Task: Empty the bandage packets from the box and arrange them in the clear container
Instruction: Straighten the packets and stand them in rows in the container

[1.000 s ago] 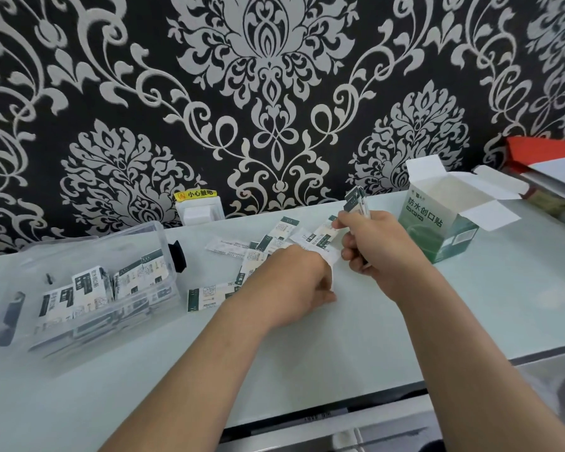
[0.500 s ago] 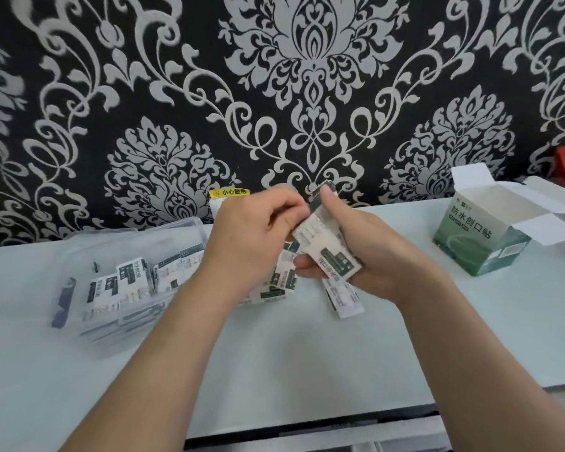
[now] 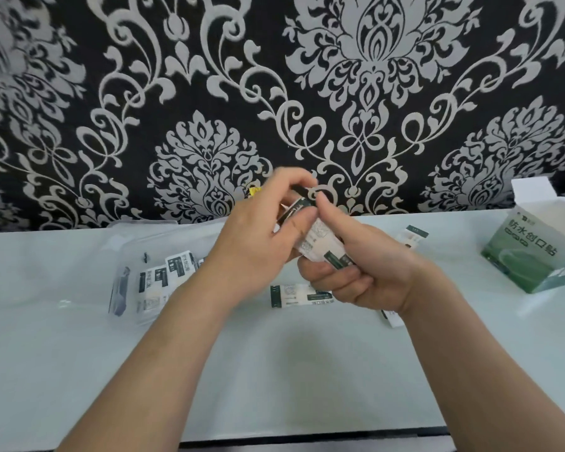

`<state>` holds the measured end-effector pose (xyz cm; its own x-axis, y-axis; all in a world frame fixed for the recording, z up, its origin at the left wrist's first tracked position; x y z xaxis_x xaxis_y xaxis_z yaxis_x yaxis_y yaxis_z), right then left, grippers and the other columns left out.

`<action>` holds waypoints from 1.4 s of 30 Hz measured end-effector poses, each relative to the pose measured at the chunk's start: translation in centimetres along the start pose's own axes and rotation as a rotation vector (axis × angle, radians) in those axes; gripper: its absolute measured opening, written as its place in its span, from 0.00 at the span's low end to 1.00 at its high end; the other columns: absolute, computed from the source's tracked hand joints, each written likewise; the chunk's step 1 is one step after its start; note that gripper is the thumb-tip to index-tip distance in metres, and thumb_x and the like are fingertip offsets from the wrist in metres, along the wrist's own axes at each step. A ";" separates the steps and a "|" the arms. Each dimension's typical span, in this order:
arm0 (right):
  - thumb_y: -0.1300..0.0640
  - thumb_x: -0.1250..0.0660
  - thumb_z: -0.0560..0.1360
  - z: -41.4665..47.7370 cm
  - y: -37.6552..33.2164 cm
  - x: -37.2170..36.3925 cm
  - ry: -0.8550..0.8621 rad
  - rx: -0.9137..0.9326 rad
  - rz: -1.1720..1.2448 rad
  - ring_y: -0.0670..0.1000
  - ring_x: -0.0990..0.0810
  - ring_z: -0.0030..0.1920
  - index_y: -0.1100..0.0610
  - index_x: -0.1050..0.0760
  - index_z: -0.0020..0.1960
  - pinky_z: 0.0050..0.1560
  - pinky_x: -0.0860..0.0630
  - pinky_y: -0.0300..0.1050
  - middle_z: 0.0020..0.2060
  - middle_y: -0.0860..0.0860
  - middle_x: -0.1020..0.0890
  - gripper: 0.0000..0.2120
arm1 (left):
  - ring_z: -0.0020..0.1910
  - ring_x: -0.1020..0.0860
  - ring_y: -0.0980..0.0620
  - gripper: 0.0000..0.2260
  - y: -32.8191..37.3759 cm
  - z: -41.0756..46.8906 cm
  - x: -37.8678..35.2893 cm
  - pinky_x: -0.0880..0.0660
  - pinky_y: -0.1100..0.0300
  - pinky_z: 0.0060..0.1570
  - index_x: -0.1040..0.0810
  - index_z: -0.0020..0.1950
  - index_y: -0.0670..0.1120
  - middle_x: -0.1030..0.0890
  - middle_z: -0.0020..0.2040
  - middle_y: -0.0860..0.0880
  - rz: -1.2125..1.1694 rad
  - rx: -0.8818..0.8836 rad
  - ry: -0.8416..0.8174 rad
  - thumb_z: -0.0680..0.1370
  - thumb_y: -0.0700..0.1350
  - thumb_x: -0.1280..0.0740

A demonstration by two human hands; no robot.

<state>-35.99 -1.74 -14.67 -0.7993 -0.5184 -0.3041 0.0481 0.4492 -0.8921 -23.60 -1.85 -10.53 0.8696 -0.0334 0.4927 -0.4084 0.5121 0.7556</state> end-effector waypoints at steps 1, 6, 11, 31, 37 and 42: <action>0.29 0.44 0.72 0.2 0.0 -0.1 0.021 0.000 0.007 0.41 0.42 0.22 0.54 0.27 0.45 0.16 0.48 0.30 0.29 0.49 0.33 0.28 | 0.40 0.22 0.52 0.10 0.1 -0.2 0.0 0.20 0.48 0.40 0.27 0.60 0.56 0.21 0.42 0.52 0.044 -0.028 -0.046 0.80 0.44 0.36; 0.43 0.40 0.78 0.4 -0.7 -0.8 0.181 0.158 0.078 0.50 0.20 0.30 0.60 0.22 0.51 0.22 0.30 0.33 0.37 0.55 0.19 0.20 | 0.36 0.27 0.61 0.10 -1.0 -0.8 1.6 0.32 0.69 0.36 0.21 0.57 0.51 0.23 0.37 0.59 0.188 -0.016 0.094 0.80 0.39 0.38; 0.55 0.43 0.82 1.0 -1.4 -2.7 0.416 0.362 -0.061 0.48 0.22 0.30 0.59 0.22 0.48 0.22 0.31 0.36 0.31 0.51 0.20 0.13 | 0.28 0.28 0.61 0.09 -2.1 -0.9 1.7 0.32 0.63 0.31 0.21 0.47 0.50 0.24 0.30 0.60 0.026 0.153 0.246 0.81 0.43 0.40; 0.49 0.29 0.69 1.0 -1.0 -4.0 0.145 0.332 -0.309 0.53 0.16 0.39 0.60 0.27 0.45 0.36 0.26 0.39 0.43 0.55 0.15 0.15 | 0.25 0.29 0.43 0.22 -2.2 -0.2 4.7 0.27 0.49 0.31 0.22 0.30 0.35 0.25 0.24 0.39 0.265 0.183 0.275 0.75 0.51 0.38; 0.48 0.22 0.67 0.8 -1.3 -3.2 0.247 0.355 -0.413 0.61 0.26 0.36 0.58 0.25 0.40 0.37 0.38 0.50 0.38 0.65 0.18 0.17 | 0.21 0.32 0.56 0.22 -1.8 -0.1 4.1 0.33 0.59 0.26 0.20 0.34 0.39 0.29 0.19 0.53 0.135 0.269 0.153 0.78 0.55 0.36; 0.51 0.25 0.67 0.7 -1.3 -2.9 0.147 0.356 -0.251 0.60 0.23 0.42 0.58 0.25 0.44 0.43 0.27 0.50 0.43 0.70 0.20 0.14 | 0.22 0.32 0.54 0.13 -1.7 -0.3 4.2 0.35 0.63 0.21 0.22 0.35 0.46 0.26 0.25 0.51 -0.075 0.246 0.057 0.76 0.53 0.31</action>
<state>-33.27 -1.37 -12.83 -0.8877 -0.4591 -0.0360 0.0244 0.0310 -0.9992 -19.23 -2.60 -9.85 0.9114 -0.0116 0.4113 -0.3912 0.2852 0.8750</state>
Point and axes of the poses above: each hand's wrist, its own z-axis towards the middle knuckle, its own x-axis out of the back of the hand, y = z × x, the point moved 4 cm from there along z, towards the middle knuckle
